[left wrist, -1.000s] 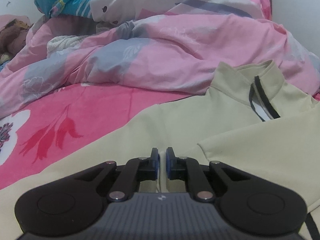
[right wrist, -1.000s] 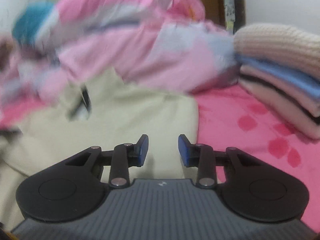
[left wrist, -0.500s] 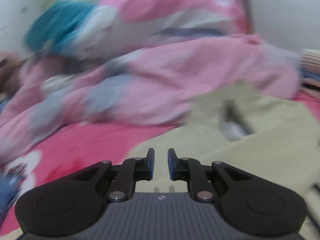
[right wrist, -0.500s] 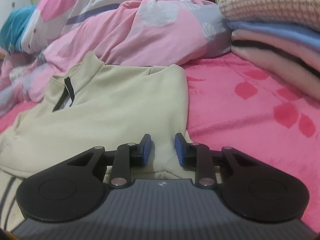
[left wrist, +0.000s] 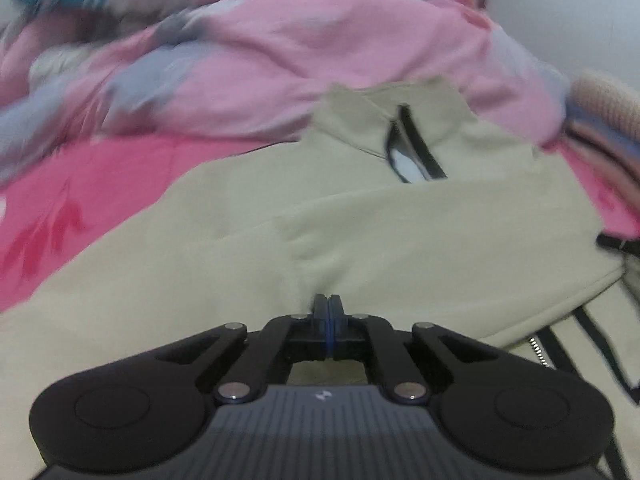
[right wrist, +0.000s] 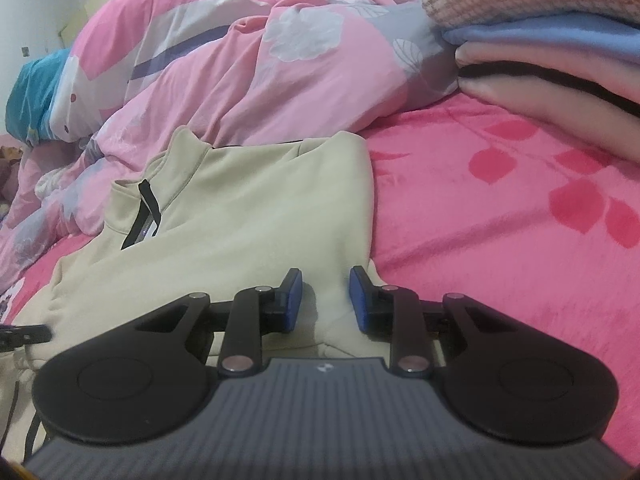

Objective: Fold clothes

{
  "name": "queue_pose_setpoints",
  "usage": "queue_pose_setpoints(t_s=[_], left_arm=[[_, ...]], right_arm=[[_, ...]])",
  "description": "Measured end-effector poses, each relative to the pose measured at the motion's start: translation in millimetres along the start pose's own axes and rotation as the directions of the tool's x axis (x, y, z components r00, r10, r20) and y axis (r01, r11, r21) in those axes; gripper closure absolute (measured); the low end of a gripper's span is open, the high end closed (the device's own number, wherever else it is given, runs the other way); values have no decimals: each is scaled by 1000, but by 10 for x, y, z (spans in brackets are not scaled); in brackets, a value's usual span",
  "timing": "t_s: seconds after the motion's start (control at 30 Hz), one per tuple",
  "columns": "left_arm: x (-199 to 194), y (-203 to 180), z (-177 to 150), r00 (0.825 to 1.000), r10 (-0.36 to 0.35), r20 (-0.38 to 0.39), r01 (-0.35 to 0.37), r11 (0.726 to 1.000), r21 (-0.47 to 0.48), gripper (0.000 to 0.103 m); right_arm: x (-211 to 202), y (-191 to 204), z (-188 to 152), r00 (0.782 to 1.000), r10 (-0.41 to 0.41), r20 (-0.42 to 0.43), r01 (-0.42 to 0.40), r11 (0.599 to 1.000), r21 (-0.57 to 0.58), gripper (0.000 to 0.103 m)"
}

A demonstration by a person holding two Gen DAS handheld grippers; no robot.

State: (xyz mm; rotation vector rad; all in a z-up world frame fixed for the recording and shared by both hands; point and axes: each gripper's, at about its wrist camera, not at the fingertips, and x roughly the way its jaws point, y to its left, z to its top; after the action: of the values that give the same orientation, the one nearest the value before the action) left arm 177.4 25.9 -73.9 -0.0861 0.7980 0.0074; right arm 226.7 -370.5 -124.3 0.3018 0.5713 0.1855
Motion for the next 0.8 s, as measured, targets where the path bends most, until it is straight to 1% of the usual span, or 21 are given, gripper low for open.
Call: queue_pose_setpoints(t_s=[0.03, 0.07, 0.1, 0.17, 0.23, 0.3, 0.37, 0.43, 0.53, 0.6, 0.63, 0.67, 0.73, 0.8], left_arm=[[-66, 20, 36, 1000, -2, 4, 2, 1000, -7, 97], [-136, -18, 86, 1000, 16, 25, -17, 1000, 7, 90], [-196, -69, 145, 998, 28, 48, -30, 999, 30, 86], [-239, -233, 298, 997, -10, 79, 5, 998, 69, 84], [-170, -490, 485, 993, -77, 85, 68, 992, 103, 83], [-37, -807, 671, 986, -150, 79, 138, 981, 136, 83], [152, -1162, 771, 970, -237, 53, 227, 962, 154, 83], [408, -1530, 830, 952, -304, 24, 296, 939, 175, 83], [906, -1988, 875, 930, -365, -51, 368, 912, 181, 83], [1116, -2120, 894, 929, -366, -54, 369, 912, 180, 83], [1212, -2174, 904, 930, -363, -52, 366, 913, 179, 84], [1307, -2228, 913, 931, -361, -50, 364, 914, 178, 88], [1498, -2336, 932, 934, -356, -45, 358, 917, 176, 89], [1609, -2304, 1019, 941, -338, -33, 339, 930, 140, 89]], right_arm=[[-2, -3, 0, 1000, 1, 0, -1, 1000, 2, 79], [-3, -5, -1, 1000, 2, 1, -2, 1000, 4, 79], [-5, -8, -1, 1000, 3, 1, -3, 1000, 5, 79], [-8, -13, -1, 1000, 6, 2, -6, 1000, 9, 79], [-6, -14, -1, 1000, 6, 2, -6, 1000, 10, 79], [-3, -15, -2, 1000, 7, 2, -7, 1000, 11, 79], [0, -17, -2, 1000, 8, 2, -8, 1000, 12, 79], [1, -20, -3, 1000, 9, 2, -9, 1000, 14, 79], [4, -27, -7, 1000, 10, 4, -10, 1000, 14, 79], [5, -37, -10, 1000, 15, 4, -15, 1000, 19, 79], [7, -42, -11, 1000, 17, 4, -17, 1000, 22, 79], [10, -43, -11, 1000, 17, 3, -17, 1000, 23, 79], [12, -42, -11, 1000, 17, 2, -17, 1000, 23, 79], [11, -40, -13, 1000, 17, 2, -17, 1000, 21, 79]])
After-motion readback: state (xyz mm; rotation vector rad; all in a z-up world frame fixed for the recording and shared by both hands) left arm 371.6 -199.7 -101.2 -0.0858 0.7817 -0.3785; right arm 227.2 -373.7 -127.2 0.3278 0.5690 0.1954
